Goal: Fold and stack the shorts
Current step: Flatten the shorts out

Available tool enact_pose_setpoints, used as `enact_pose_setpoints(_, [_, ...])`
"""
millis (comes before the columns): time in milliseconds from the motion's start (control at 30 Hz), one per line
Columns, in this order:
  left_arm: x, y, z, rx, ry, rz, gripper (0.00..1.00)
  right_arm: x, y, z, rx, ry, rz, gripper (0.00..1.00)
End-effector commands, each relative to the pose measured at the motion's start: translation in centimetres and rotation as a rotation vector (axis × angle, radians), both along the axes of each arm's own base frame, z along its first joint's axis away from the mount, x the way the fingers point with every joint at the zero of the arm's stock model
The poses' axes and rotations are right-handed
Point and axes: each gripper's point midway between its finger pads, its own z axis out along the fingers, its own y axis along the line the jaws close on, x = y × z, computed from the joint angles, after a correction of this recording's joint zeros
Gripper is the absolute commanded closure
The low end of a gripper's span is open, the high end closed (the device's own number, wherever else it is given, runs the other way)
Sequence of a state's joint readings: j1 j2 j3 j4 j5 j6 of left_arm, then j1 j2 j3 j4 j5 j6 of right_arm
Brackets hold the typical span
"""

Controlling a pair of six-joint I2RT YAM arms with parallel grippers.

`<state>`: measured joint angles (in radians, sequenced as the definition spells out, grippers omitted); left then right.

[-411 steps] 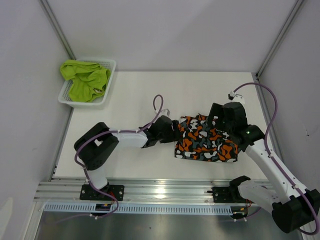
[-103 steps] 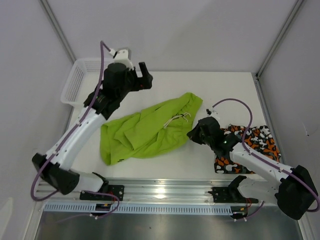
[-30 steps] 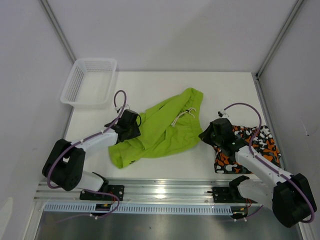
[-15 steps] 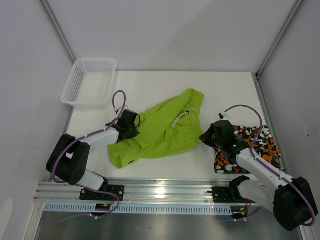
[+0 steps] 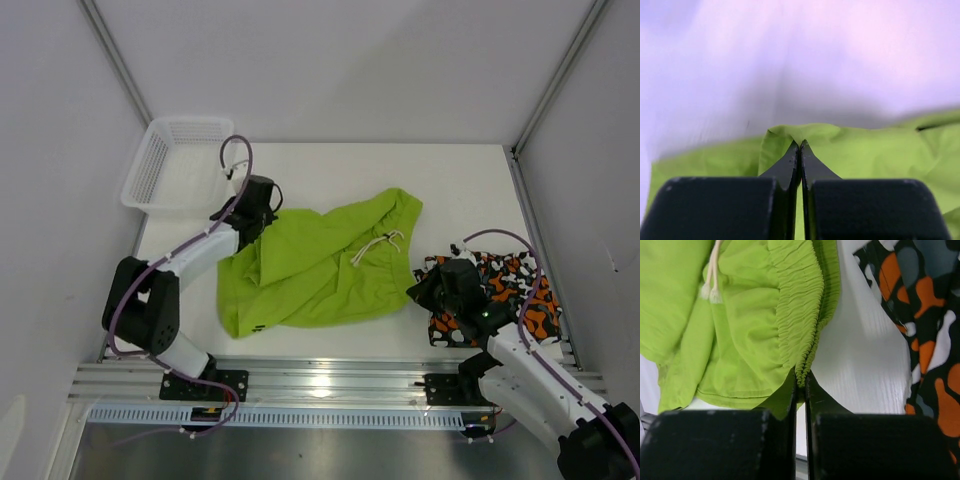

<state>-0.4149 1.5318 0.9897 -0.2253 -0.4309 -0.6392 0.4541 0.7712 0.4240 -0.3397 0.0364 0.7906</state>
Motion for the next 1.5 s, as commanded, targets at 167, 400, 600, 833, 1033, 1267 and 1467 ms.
enact_pose_setpoints(167, [13.5, 5.0, 8.3, 0.132, -0.256, 0.169, 1.0, -2.3, -0.9, -1.2, -0.004, 0.066, -0.01, 1.0])
enact_pose_setpoints(400, [22.0, 7.2, 13.1, 0.086, -0.362, 0.186, 1.0, -2.3, -0.7, -1.1, 0.002, 0.072, -0.005, 1.0])
enact_pose_setpoints(600, [26.4, 8.4, 14.2, 0.052, -0.441, 0.178, 1.0, -2.7, -0.7, -1.2, -0.004, 0.086, 0.003, 1.0])
enact_pose_setpoints(833, [30.3, 6.0, 14.8, 0.026, -0.591, 0.046, 0.8, -3.9, -0.5, -1.9, -0.002, 0.127, 0.038, 1.0])
enact_pose_setpoints(1033, [29.6, 6.4, 15.4, 0.035, -0.503, 0.04, 0.01, -3.2, 0.1, -2.8, 0.0, 0.144, 0.046, 0.98])
enact_pose_setpoints(1267, [23.2, 7.6, 22.5, -0.036, -0.464, 0.037, 0.01, -1.1, 0.4, -2.5, -0.037, 0.104, 0.054, 0.97])
enact_pose_setpoints(1467, [12.5, 5.0, 20.7, -0.18, -0.309, -0.037, 0.01, 3.4, 0.6, 0.0, -0.06, 0.024, 0.014, 1.0])
